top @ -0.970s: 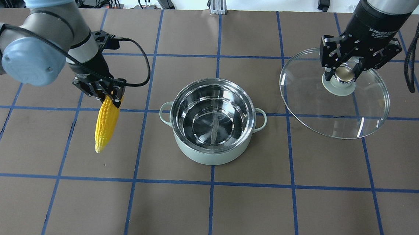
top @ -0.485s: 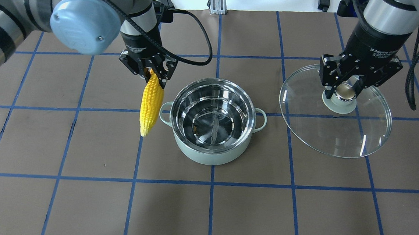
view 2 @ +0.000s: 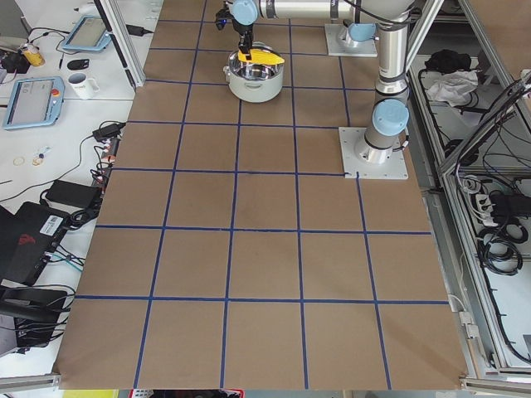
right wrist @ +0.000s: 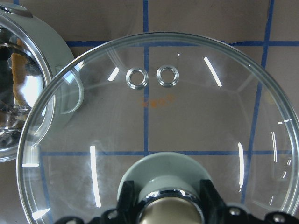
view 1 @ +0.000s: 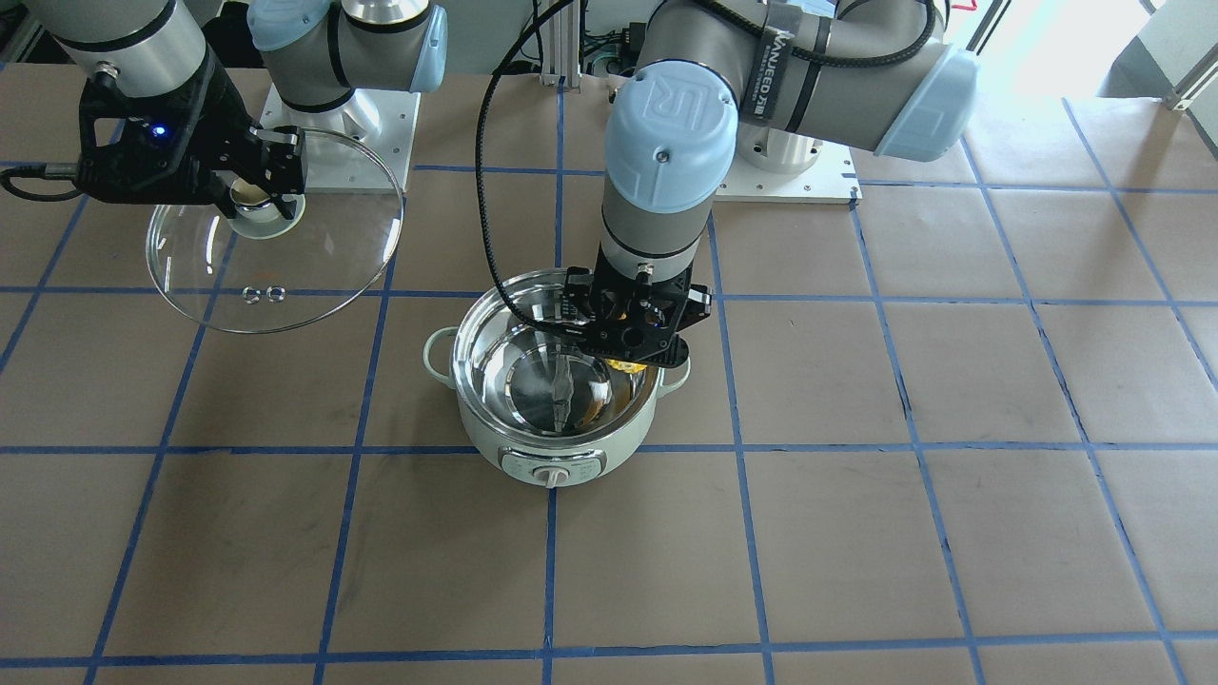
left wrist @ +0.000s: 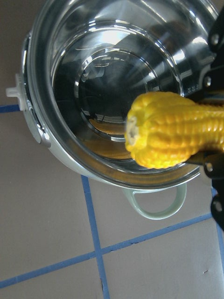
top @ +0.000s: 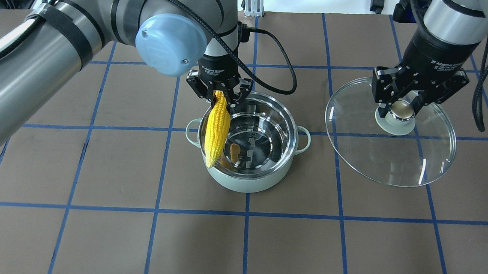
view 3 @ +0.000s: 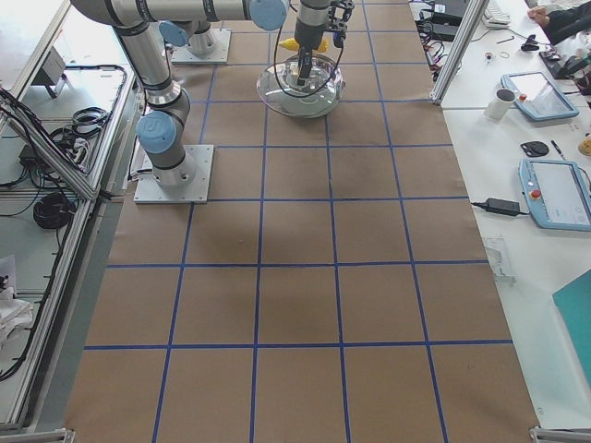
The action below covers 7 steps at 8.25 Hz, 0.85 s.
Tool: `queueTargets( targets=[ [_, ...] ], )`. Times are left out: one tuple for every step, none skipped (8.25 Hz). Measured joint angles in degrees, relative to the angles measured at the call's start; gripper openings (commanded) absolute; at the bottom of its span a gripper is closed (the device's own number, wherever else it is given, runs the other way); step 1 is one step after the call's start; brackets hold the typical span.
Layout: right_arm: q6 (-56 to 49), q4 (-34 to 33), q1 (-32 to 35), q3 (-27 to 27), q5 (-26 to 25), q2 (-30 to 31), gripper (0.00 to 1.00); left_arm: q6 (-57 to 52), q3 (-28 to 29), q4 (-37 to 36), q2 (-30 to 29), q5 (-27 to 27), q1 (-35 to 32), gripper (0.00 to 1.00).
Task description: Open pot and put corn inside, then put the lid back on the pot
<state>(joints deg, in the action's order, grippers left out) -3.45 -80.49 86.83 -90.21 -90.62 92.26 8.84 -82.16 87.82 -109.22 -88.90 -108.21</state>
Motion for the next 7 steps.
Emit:
queueTargets(
  targets=[
    [0.0,-0.1,0.0,0.0,0.0,0.0,0.5,0.1,0.6,-0.6,-1.4,0.0,-0.4,0.0],
    [0.0,-0.1,0.0,0.0,0.0,0.0,0.5,0.2,1.9,-0.9,-2.9,0.0,-0.6,0.0],
    [0.1,-0.1,0.0,-0.1,0.0,0.0,0.5,0.6,3.7,-1.0,-4.3,0.3,-0.8,0.0],
    [0.0,-0.1,0.0,-0.1,0.1,0.0,0.5,1.5,5.4,-1.3,-5.7,1.6,-1.0,0.0],
    [0.0,-0.1,0.0,-0.1,0.1,0.0,0.5,2.9,6.4,-2.3,-6.8,3.2,-1.2,0.0],
    [0.0,-0.2,0.0,-0.1,0.1,0.0,0.5,3.9,6.8,-3.1,-7.4,4.0,-1.5,0.0],
    [0.0,-0.2,0.0,-0.1,0.1,0.0,0.5,4.5,6.9,-3.8,-7.8,4.3,-1.7,0.0]
  ],
)
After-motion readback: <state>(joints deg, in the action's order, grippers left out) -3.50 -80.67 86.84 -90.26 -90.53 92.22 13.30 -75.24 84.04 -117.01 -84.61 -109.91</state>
